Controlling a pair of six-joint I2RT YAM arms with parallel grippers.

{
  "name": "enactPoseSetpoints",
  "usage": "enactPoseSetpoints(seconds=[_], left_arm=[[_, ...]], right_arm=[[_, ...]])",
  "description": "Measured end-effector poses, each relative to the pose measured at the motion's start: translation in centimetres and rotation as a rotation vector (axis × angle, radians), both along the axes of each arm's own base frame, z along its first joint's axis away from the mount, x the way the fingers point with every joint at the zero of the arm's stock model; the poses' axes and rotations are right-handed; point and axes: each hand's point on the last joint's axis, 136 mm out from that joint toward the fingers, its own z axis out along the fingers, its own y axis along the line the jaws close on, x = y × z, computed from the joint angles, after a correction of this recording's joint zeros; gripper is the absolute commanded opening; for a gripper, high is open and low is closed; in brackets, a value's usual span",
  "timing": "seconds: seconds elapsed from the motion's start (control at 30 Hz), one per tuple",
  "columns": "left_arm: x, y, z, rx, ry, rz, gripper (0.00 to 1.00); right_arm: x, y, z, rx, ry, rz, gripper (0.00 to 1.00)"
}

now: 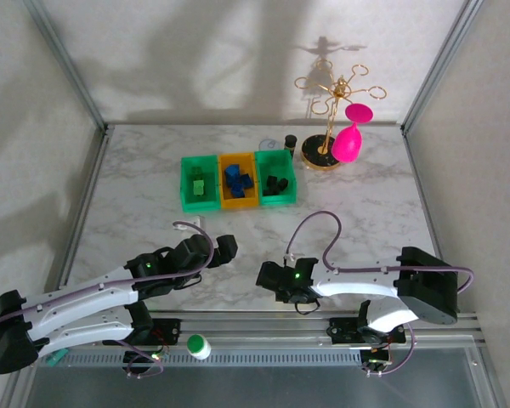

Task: Sort the legos into containers by color
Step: Pick up the lego from the bottom-center of the table, then place the lego in the container.

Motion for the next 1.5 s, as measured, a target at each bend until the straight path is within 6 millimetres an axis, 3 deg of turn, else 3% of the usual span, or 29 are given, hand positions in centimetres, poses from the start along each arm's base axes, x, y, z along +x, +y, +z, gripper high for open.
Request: enactPoseSetpoints(seconds=[0.23,0.43,0.57,0.7,0.8,0.97,1.17,1.33,1.5], left_arm=[[0.0,0.4,0.2,0.006,-0.008,0.01,1.0],[0.3,0.8,0.3,0.021,-0.023,0.027,1.0],[0.7,1.1,0.7,0.044,-0.043,0.037,0.99],[1.9,1.4,2.1,0.048,-0.069,0.064,1.0],[3.1,1.9,3.0,0.056,-0.084,0.091,1.0],[4.7,3.3,3.4,0.069,-0.098,0.147,1.0],[5.6,4.3,3.2,0.09,-0.096,0.178,1.0],[5.9,4.6,3.3,0.087,-0.099,0.188,1.0],[6.2,4.6,3.0,0.092,-0.091,0.188,1.0]], right_arm=[[0.7,0.5,0.4,-0.018,-0.024,0.018,0.35],[3.5,1.6,3.5,0.046,-0.087,0.021,0.35],[7.9,2.1,6.8,0.083,-0.163,0.013,0.36],[14.1,2.5,10.7,0.114,-0.276,0.008,0.36],[18.6,2.4,11.8,0.118,-0.326,0.005,0.36],[25.1,3.4,11.0,0.073,-0.345,0.031,0.36],[30.7,3.7,9.3,0.062,-0.35,0.038,0.37],[33.3,2.7,7.8,0.052,-0.341,0.02,0.38],[34.9,3.6,6.5,0.061,-0.332,0.037,0.39]])
